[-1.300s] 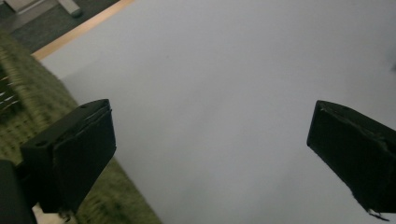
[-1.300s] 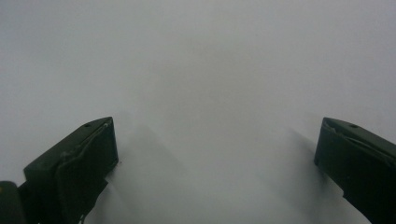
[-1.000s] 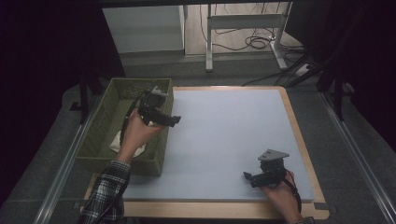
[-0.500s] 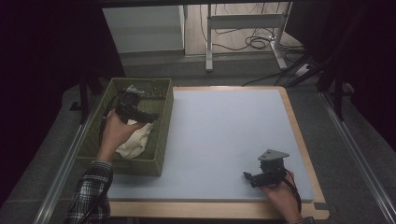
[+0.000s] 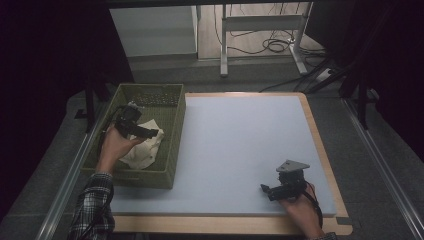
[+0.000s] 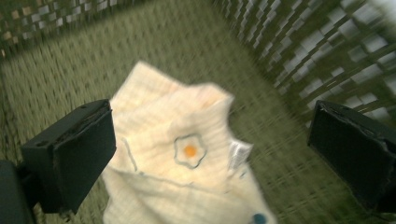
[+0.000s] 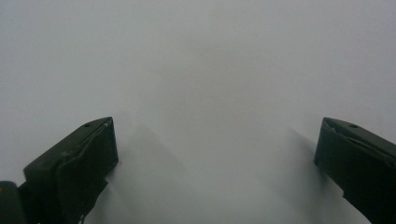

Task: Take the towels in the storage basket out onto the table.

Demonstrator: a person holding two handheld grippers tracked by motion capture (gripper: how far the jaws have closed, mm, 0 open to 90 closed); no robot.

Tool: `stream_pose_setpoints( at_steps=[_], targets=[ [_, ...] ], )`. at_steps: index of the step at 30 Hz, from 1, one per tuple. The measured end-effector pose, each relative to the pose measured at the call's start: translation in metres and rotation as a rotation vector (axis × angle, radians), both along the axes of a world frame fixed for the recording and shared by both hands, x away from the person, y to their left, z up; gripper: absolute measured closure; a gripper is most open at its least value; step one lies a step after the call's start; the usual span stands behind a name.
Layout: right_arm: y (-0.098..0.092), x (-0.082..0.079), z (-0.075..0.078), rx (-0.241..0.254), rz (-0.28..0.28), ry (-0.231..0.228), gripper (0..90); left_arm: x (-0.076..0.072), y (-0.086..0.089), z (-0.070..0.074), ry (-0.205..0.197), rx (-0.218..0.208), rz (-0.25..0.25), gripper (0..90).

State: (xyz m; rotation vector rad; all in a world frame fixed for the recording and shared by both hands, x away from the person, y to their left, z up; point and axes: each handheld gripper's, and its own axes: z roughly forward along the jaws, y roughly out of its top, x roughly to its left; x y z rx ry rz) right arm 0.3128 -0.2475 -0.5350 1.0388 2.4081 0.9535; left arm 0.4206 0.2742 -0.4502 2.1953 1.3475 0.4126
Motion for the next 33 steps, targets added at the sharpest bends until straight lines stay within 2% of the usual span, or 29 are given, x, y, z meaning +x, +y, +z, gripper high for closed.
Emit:
stream_pose_setpoints(
  at_steps=[6,8,12,14,16,18,21,23,25,29,30,32,33],
  targets=[
    [0.000,0.000,0.000,0.000,0.001,0.000,0.0,0.011,0.004,-0.020,0.098,0.030,0.020,1.7],
    [0.000,0.000,0.000,0.000,0.000,0.000,0.0,0.016,0.005,-0.027,0.137,0.054,0.026,1.6],
    [0.000,0.000,0.000,0.000,0.000,0.000,0.0,0.023,0.008,-0.041,0.216,0.074,0.053,1.5],
    [0.000,0.000,0.000,0.000,0.001,0.000,0.0,0.026,0.008,-0.048,0.267,0.091,0.061,1.6],
    [0.000,0.000,0.000,0.000,0.000,0.000,0.0,0.028,0.007,-0.052,0.296,0.119,0.058,1.6],
    [0.000,0.000,0.000,0.000,0.001,0.000,0.0,0.028,0.007,-0.055,0.329,0.115,0.056,1.7],
    [0.000,0.000,0.000,0.000,0.001,0.000,0.0,0.028,0.006,-0.060,0.373,0.154,0.045,3.3],
    [0.000,0.000,0.000,0.000,0.001,0.000,0.0,0.028,0.005,-0.064,0.412,0.185,0.044,7.0],
    [0.000,0.000,0.000,0.000,0.001,0.000,0.0,0.027,0.005,-0.063,0.425,0.161,0.046,13.1],
    [0.000,0.000,0.000,0.000,0.001,0.000,0.0,0.024,0.005,-0.059,0.427,0.147,0.041,34.5],
    [0.000,0.000,0.000,0.000,0.001,0.000,0.0,0.022,0.004,-0.056,0.421,0.146,0.024,45.5],
    [0.000,0.000,0.000,0.000,0.001,0.000,0.0,0.020,0.004,-0.055,0.424,0.139,0.020,56.5],
    [0.000,0.000,0.000,0.000,0.001,0.000,0.0,0.020,0.004,-0.054,0.430,0.120,0.012,63.6]
  ],
)
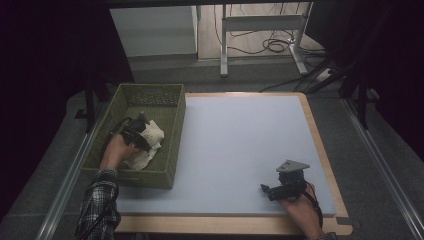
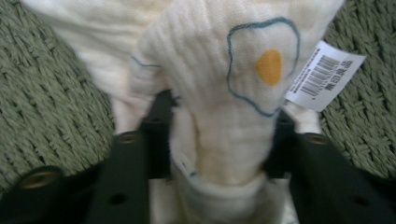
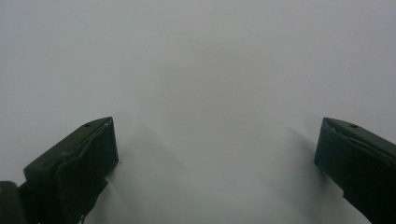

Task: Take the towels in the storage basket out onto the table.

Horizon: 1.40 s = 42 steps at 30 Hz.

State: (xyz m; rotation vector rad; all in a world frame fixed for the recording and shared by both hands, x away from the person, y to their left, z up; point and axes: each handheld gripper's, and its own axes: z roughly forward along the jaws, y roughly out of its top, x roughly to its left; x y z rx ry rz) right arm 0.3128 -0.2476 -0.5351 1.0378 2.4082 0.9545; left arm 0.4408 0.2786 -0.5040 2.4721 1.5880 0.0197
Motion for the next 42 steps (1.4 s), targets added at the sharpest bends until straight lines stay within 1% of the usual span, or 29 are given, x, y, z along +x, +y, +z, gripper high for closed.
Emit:
stream_pose_setpoints(
  at_steps=[1,2,4,6,9,10,11,13,15,17,18,19,24,29,37,40,42],
  targets=[
    [0.000,0.000,0.000,0.000,0.000,0.000,0.0,0.000,0.000,0.000,0.000,0.007,-0.002,69.9],
    [0.000,0.000,0.000,0.000,0.000,0.000,0.0,0.000,0.000,0.001,-0.001,0.007,0.004,72.4],
    [0.000,0.000,0.000,0.000,0.000,0.000,0.0,0.000,0.002,0.001,-0.001,-0.011,0.016,75.2],
    [0.000,0.000,0.000,0.000,0.000,0.000,0.0,-0.001,0.004,0.002,-0.009,-0.023,0.018,75.8],
    [0.000,0.000,0.000,0.000,0.000,0.000,0.0,-0.003,0.007,0.007,-0.054,-0.036,0.026,75.5],
    [0.000,0.000,0.000,0.000,0.000,0.000,0.0,-0.004,0.008,0.011,-0.073,-0.053,0.035,75.4],
    [0.000,0.000,0.000,0.000,0.000,0.000,0.0,-0.004,0.009,0.013,-0.081,-0.063,0.039,75.3],
    [0.000,0.000,0.000,0.000,0.000,0.000,0.0,-0.006,0.011,0.019,-0.106,-0.078,0.042,75.3],
    [0.000,0.000,0.000,0.000,0.000,0.000,0.0,-0.009,0.013,0.025,-0.130,-0.101,0.046,75.3],
    [0.000,0.000,0.000,0.000,0.000,0.000,0.0,-0.013,0.015,0.031,-0.162,-0.127,0.044,75.3],
    [0.000,0.000,0.000,0.000,0.000,0.000,0.0,-0.013,0.015,0.031,-0.162,-0.127,0.044,75.3],
    [0.000,0.000,0.000,0.000,0.000,0.000,0.0,-0.015,0.016,0.035,-0.179,-0.137,0.042,75.3],
    [0.000,0.000,0.000,0.000,0.000,0.000,0.0,-0.021,0.018,0.045,-0.220,-0.169,0.028,75.3],
    [0.000,0.000,0.000,0.000,0.000,0.000,0.0,-0.025,0.019,0.056,-0.247,-0.168,0.010,75.3],
    [0.000,0.000,0.000,-0.001,0.000,0.000,0.0,-0.031,0.016,0.079,-0.270,-0.157,-0.017,75.2],
    [0.000,0.000,0.000,-0.001,0.000,0.000,0.0,-0.033,0.013,0.089,-0.284,-0.144,-0.043,74.8],
    [0.000,0.000,0.000,-0.001,0.000,0.000,0.0,-0.034,0.011,0.096,-0.280,-0.136,-0.054,74.8]
  ],
)
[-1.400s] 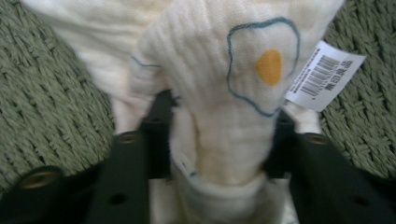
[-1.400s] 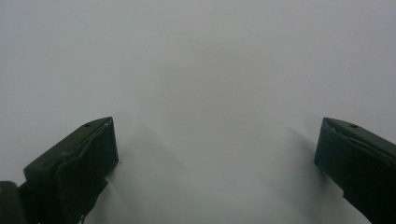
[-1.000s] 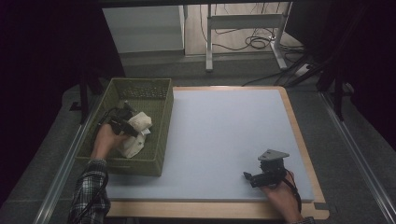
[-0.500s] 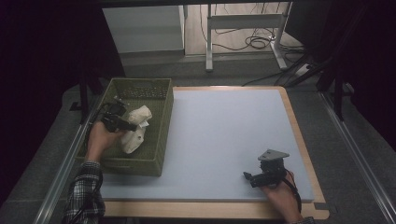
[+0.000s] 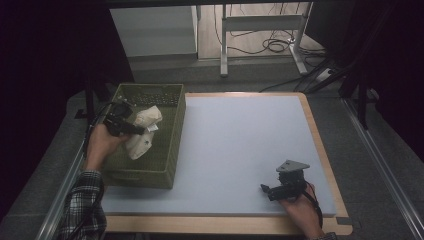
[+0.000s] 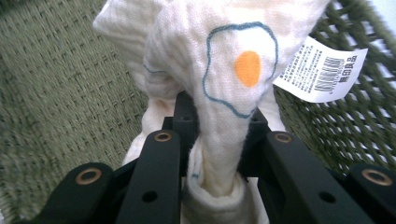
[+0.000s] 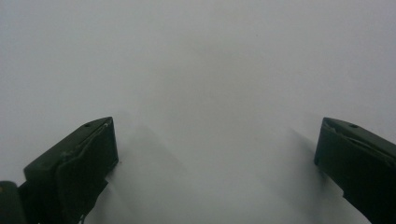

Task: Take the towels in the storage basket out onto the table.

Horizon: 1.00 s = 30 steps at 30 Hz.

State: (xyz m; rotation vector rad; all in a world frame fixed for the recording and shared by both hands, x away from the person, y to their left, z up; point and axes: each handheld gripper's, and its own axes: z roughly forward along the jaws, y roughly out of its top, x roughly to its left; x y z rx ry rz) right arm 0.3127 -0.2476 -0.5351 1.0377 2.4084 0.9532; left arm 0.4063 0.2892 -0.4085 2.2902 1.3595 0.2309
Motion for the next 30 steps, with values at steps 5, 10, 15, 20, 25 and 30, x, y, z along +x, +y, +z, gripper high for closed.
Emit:
stream_pose_setpoints(
  at_steps=[5,10,15,20,25,30],
  targets=[
    [0.000,0.000,0.000,0.000,0.000,0.000,0.0,-0.001,-0.005,0.017,-0.003,0.023,-0.031,74.8],
    [0.000,0.000,0.000,0.000,0.000,0.000,0.0,-0.003,-0.014,0.034,-0.002,0.042,-0.061,74.7],
    [0.000,0.000,0.000,0.000,0.000,0.000,0.0,-0.003,-0.026,0.047,0.003,0.059,-0.088,74.6],
    [0.000,0.000,0.000,0.000,0.000,0.000,0.0,-0.003,-0.037,0.058,-0.002,0.070,-0.109,74.5],
    [0.000,0.000,0.000,0.000,0.001,0.000,0.0,-0.002,-0.050,0.065,0.000,0.079,-0.126,74.3],
    [0.000,0.000,0.000,0.001,0.001,0.000,0.0,0.000,-0.065,0.069,0.005,0.086,-0.151,74.3]
  ],
)
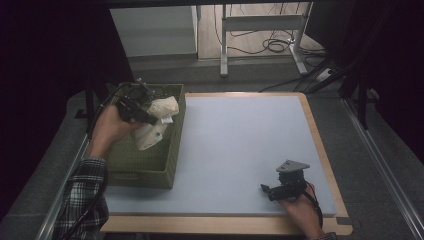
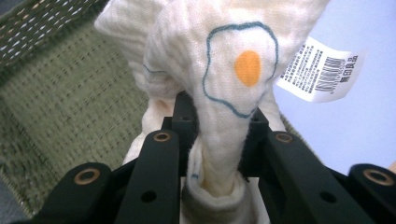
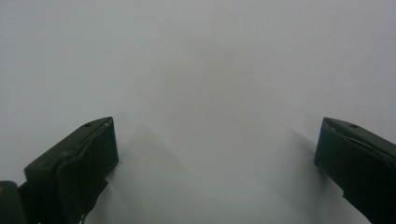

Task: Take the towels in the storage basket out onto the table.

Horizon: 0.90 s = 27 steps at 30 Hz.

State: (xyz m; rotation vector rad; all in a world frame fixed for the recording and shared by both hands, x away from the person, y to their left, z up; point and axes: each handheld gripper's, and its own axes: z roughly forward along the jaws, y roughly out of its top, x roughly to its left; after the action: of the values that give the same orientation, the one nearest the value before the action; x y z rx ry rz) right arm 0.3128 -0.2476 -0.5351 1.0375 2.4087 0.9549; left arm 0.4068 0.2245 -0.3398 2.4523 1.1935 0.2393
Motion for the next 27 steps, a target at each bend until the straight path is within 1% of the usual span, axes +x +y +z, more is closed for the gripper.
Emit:
stream_pose_setpoints(
  at_steps=[9,12,14,22,27],
  targets=[
    [0.000,0.000,0.000,0.000,0.000,0.001,0.0,0.006,-0.029,0.002,-0.001,-0.007,-0.037,74.3],
    [0.000,0.000,0.000,0.000,-0.001,0.001,0.0,0.009,-0.038,0.002,0.004,0.007,-0.062,74.3],
    [0.000,0.000,0.000,0.000,0.000,0.001,0.0,0.011,-0.045,0.002,0.005,0.009,-0.076,74.3],
    [0.000,0.000,0.000,-0.001,0.001,0.001,0.0,0.017,-0.074,0.002,0.004,0.004,-0.115,74.5],
    [0.000,0.000,0.000,0.000,0.001,0.001,0.0,0.021,-0.091,-0.001,0.007,0.000,-0.138,74.4]
  ],
)
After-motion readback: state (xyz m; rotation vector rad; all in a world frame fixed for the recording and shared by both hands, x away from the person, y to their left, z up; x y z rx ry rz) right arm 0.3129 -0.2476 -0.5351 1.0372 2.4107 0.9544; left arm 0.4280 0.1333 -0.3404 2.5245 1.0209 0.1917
